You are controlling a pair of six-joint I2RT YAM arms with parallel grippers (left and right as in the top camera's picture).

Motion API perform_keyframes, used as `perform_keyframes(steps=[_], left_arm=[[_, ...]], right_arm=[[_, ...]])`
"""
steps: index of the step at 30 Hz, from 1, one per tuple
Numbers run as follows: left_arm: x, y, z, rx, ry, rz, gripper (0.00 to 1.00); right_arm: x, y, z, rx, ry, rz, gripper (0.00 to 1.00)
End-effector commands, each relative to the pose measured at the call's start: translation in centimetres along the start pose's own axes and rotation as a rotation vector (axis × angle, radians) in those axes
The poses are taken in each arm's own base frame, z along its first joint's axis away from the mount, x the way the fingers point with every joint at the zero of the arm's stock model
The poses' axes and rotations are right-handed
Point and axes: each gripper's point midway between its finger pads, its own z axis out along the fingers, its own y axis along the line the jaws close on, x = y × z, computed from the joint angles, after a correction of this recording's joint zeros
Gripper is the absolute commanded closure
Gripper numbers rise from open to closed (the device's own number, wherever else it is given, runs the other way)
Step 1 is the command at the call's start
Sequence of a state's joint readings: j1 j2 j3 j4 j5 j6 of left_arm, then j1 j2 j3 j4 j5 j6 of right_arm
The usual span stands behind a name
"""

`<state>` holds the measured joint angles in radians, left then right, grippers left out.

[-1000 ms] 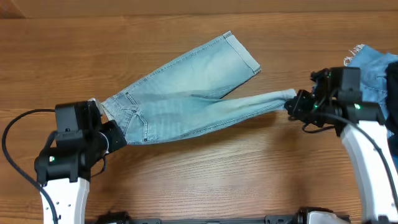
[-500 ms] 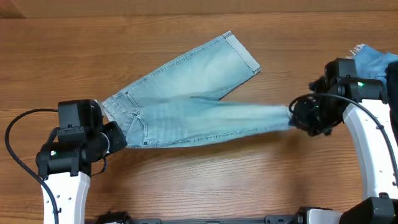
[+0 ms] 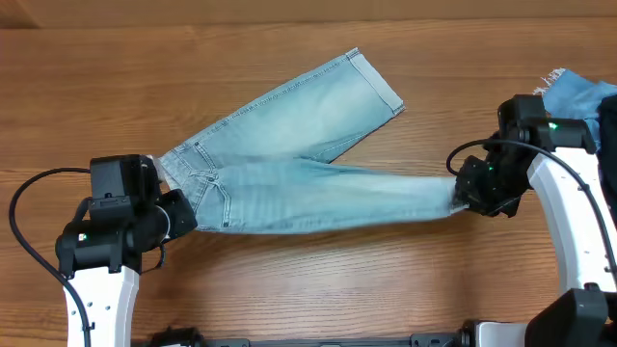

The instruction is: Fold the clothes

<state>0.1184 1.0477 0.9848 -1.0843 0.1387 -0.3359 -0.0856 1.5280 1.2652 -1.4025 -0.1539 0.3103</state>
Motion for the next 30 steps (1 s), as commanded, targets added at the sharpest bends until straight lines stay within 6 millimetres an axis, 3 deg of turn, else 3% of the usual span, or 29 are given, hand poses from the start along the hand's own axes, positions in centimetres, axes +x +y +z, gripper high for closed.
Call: perform_keyframes(steps=[1, 3, 6, 10, 13, 22, 30], left_arm=[[-1.3, 0.4, -1.0, -0.032, -0.055, 0.026, 0.96], [-1.3, 0.4, -1.0, -0.032, -0.055, 0.026, 0.96], [-1.2, 0.4, -0.9, -0.033, -0.052, 0.026, 0.96], [-1.2, 0.4, -0.9, -0.030, -0.050, 0.026, 0.96], [-1.2, 0.4, -0.9, -0.030, -0.051, 0.026, 0.96], [-1.2, 0.4, -0.9, -0.029, -0.049, 0.035, 0.96], [-1.3, 0.3, -0.9, -0.028, -0.055, 0.044, 0.96]], right_arm=[[-0.7, -1.0, 0.3, 0.052, -0.021, 0.011, 0.65], [-0.9, -0.9, 0.3, 0.050, -0.026, 0.012, 0.44], [-1.0, -0.9, 0.5, 0.049, -0.026, 0.013, 0.33], [1.2, -0.3, 1.9, -0.004, 0.080, 0.016, 0.32], [3.1, -1.1, 3.7, 0.010, 0.155, 0.035, 0.30], [9.4, 0.2, 8.4, -0.173, 0.400, 0.109, 0.32], [12.8, -0.5, 11.7, -0.214, 0.485, 0.198, 0.31]])
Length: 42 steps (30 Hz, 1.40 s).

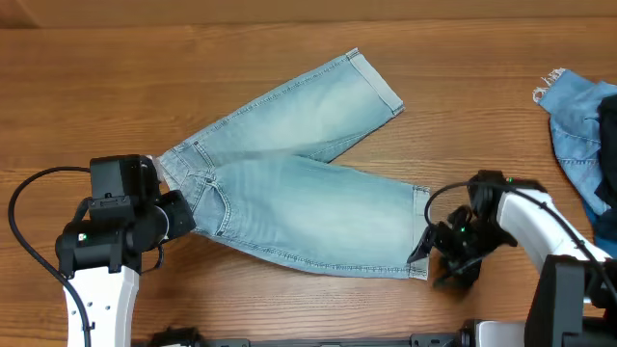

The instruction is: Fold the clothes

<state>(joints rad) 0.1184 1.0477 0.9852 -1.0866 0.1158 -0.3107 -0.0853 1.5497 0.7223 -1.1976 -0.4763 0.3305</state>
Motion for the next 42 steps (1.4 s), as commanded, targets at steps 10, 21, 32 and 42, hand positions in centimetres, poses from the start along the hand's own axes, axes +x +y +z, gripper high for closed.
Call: perform_keyframes(steps=[10, 21, 32, 42], left_arm=[[-1.3, -0.2, -0.9, 0.002, -0.051, 0.022, 0.96], [-1.5, -0.7, -1.0, 0.030, -0.056, 0.030, 0.96], [-1.5, -0.7, -1.0, 0.031, -0.057, 0.030, 0.96], [-1.6, -0.8, -1.0, 0.033, -0.063, 0.030, 0.96]], right_arm=[[-1.5, -0.4, 3.9, -0.108, -0.058, 0.140, 0.35], [-2.9, -0.4, 3.5, -0.099, -0.116, 0.133, 0.36], [-6.0, -2.0, 0.5, 0.080, -0.275, 0.149, 0.35], [-3.9, -2.1, 1.3, 0.060, -0.179, 0.176, 0.36]])
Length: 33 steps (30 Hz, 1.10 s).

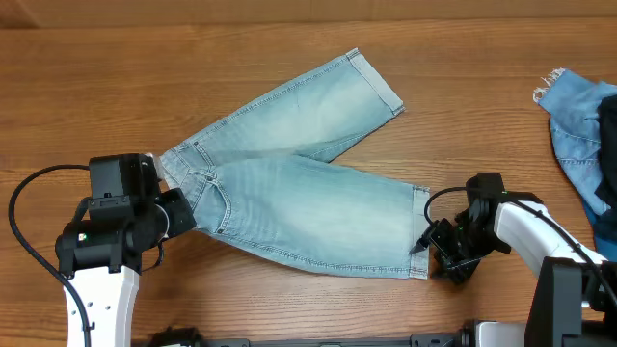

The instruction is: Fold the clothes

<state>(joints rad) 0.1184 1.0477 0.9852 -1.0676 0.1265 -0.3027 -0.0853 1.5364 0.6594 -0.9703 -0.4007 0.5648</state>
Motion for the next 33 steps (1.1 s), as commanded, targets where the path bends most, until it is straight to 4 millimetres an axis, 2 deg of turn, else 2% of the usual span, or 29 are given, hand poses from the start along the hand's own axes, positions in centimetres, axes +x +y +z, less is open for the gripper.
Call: perform_keyframes(steps=[1, 4, 10, 17, 22, 28, 33], left_arm=[[-1.3, -0.4, -0.9, 0.017, -0.048, 0.020, 0.96], [-1.2, -0.4, -0.9, 0.016, -0.044, 0.020, 0.96], [-1.3, -0.4, -0.9, 0.017, -0.048, 0.021, 0.96], [-1.2, -0.5, -0.9, 0.018, -0.047, 0.020, 0.96], [-1.1, -0.9, -0.9, 0.042, -0.042, 0.021, 0.96], [-1.2, -0.9, -0.9, 0.043, -0.046, 0.022, 0.96], [-1.3, -0.9, -0.9, 0.043, -0.048, 0.023, 0.96]], right_arm=[[0.3, -2.1, 0.8, 0.075, 0.010, 0.021, 0.35], [1.8, -2.9, 2.2, 0.057, 0.062, 0.036, 0.36], [1.5, -2.3, 2.9, 0.000, 0.051, 0.019, 0.37], [0.3, -2.0, 2.6, 0.007, 0.005, 0.004, 0.53], [-1.5, -2.1, 1.6, 0.058, -0.078, 0.012, 0.55], [-1.9, -2.0, 1.4, 0.065, -0.097, 0.035, 0.70], [-2.0, -2.0, 1.4, 0.064, -0.098, 0.037, 0.78]])
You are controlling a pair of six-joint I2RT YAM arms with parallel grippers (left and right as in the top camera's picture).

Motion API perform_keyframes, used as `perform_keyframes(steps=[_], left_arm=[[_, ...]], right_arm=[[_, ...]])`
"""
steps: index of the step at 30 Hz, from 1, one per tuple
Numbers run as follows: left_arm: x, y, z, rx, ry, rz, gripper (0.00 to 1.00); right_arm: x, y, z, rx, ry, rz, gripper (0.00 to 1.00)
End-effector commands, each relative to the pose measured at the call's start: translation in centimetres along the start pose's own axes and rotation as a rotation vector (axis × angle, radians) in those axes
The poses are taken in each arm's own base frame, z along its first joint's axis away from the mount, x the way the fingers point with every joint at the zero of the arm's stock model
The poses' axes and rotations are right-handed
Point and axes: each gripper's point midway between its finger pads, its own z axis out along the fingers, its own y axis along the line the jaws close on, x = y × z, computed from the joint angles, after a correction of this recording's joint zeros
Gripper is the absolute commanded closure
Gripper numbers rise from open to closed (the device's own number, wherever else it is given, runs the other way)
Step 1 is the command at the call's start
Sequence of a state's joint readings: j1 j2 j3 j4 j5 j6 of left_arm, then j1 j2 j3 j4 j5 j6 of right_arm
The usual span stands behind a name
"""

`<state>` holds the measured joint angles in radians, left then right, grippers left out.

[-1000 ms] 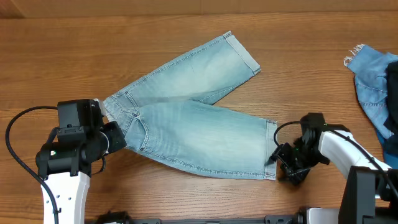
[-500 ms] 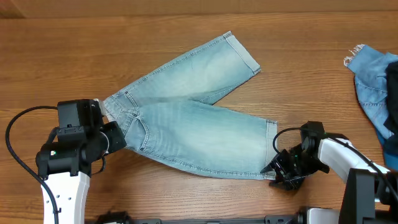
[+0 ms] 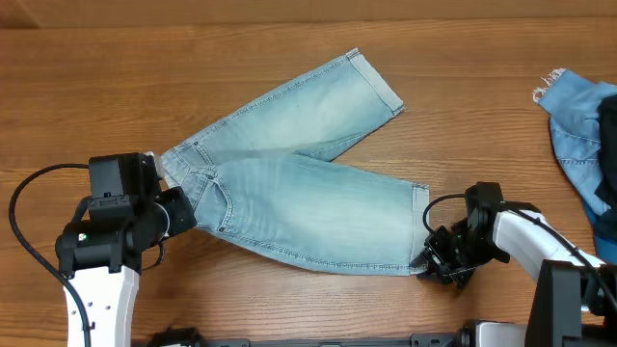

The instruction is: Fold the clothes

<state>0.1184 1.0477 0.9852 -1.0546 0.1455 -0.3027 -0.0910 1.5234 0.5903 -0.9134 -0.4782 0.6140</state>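
Light-blue jeans (image 3: 308, 207) lie spread on the wooden table, their legs splayed in a V. One leg runs to the upper right and ends at a hem (image 3: 378, 85). The other runs right to a hem (image 3: 422, 226). My left gripper (image 3: 185, 210) sits on the waistband at the left and looks shut on it. My right gripper (image 3: 424, 262) touches the lower corner of the right leg's hem. Its fingers are too small and dark to read.
A second blue denim garment (image 3: 578, 125) lies at the table's right edge. Bare wood surrounds the jeans, and the table's front edge (image 3: 308, 333) runs close below both arms. A black cable (image 3: 29, 241) loops out from the left arm.
My right gripper has shifted slightly down and toward the front edge, onto the lower corner of the hem. That corner looks a little drawn in. The left arm has not moved.
First my right gripper held the lower leg's end far to the right, with the leg drawn narrow and taut against the left gripper at the waist. Then the leg lay flat and wide, with my right gripper beside its hem. It has stayed at that lower corner since.
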Motion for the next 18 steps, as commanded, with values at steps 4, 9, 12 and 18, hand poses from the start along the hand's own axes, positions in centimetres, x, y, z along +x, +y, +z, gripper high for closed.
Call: perform_keyframes(steps=[4, 9, 12, 18], left_arm=[[-1.1, -0.5, -0.9, 0.022, -0.041, 0.029, 0.96], [-1.1, -0.5, -0.9, 0.021, -0.041, 0.040, 0.96], [-1.0, -0.5, -0.9, 0.020, -0.038, 0.057, 0.96], [-1.0, -0.5, -0.9, 0.020, -0.038, 0.084, 0.96]], right_arm=[[-3.1, -1.8, -0.3, 0.118, -0.155, -0.024, 0.94], [-2.6, -1.2, -1.8, 0.084, -0.202, -0.048, 0.96], [-1.5, -0.8, -3.3, 0.045, -0.240, -0.071, 0.96], [0.9, 1.0, -7.5, -0.070, -0.335, -0.196, 0.96]])
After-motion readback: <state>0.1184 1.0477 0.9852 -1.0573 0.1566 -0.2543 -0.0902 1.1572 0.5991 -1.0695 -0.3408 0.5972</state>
